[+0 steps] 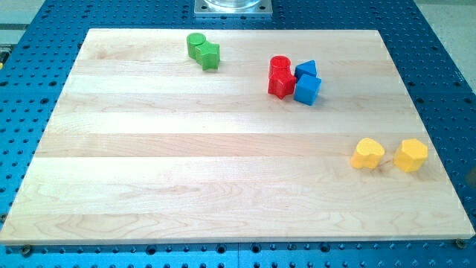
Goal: Slide the yellow blocks towards the center left
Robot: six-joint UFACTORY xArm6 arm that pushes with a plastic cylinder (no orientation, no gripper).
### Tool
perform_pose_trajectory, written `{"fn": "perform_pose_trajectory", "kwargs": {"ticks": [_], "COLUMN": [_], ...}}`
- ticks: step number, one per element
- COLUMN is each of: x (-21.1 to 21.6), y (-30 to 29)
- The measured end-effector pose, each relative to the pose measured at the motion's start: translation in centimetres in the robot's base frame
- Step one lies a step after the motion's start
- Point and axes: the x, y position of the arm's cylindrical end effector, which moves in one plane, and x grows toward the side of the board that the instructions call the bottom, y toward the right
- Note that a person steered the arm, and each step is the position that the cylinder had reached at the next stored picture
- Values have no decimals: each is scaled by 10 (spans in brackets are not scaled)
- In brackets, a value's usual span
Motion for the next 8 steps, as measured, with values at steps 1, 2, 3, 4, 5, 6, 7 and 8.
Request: {"fn": "perform_pose_trajectory", "kwargs": {"ticks": [1,2,3,4,5,6,7,8], "x": [-60,-125,-132,-104,-97,-89,-69,-67], "y": [0,0,-29,-43,-33,-32,-34,-41]}}
